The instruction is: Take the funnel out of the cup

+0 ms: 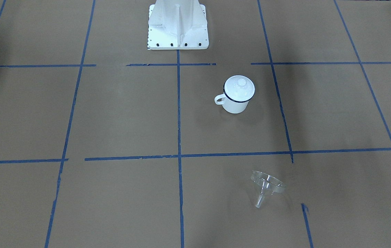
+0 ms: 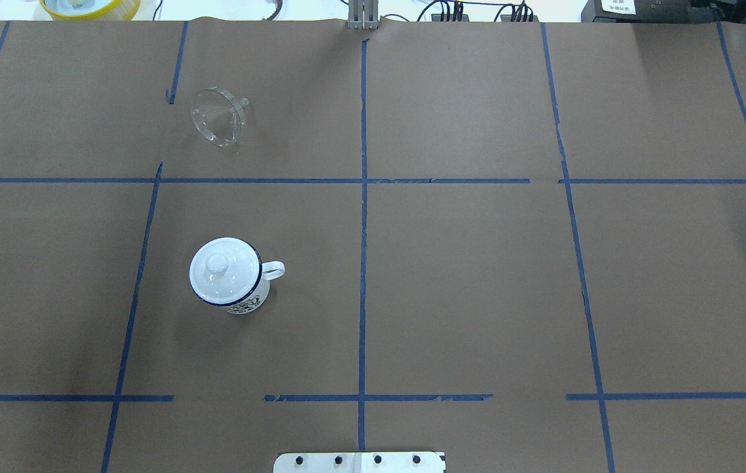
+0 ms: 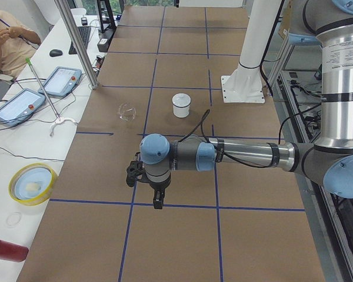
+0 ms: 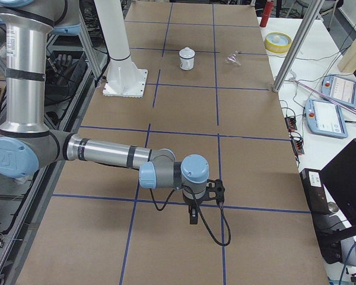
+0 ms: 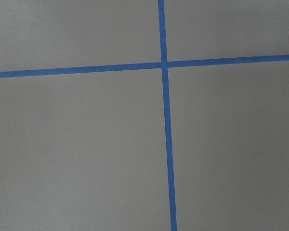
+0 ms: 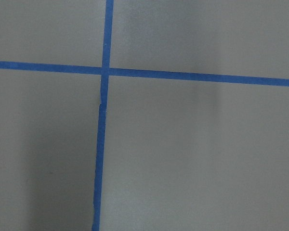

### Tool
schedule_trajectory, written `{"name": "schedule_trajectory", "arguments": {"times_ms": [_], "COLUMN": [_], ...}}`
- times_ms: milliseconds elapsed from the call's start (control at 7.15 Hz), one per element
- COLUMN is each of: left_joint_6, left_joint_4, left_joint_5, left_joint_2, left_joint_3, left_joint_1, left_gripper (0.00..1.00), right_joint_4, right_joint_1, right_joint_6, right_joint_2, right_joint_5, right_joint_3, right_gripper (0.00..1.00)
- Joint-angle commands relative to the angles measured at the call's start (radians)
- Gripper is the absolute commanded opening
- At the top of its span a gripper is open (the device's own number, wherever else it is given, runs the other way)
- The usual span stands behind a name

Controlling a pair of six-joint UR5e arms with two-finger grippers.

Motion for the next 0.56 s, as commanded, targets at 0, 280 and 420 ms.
{"name": "schedule_trajectory", "arguments": {"times_ms": [0, 280, 420], "left_joint_6": [-0.004, -0.001, 0.002], "left_joint_4": [0.0, -0.005, -0.005], "left_joint_5": [0.005, -0.004, -0.004], "left_joint_2": [-0.01, -0.008, -0.01], "left_joint_3": [0.021, 0.01, 0.003], "left_joint_1": [0.0, 0.0, 0.0], "left_gripper": [1.0, 1.0, 1.0], "right_joint_4": [0.0, 0.0, 0.0], "right_joint_1": [0.0, 0.0, 0.0], "right_joint_6": [0.0, 0.0, 0.0], "right_joint_2": [0.0, 0.0, 0.0], "right_joint_5": [0.0, 0.0, 0.0], "right_joint_3": [0.0, 0.0, 0.0], "right_gripper": [1.0, 1.0, 1.0]}}
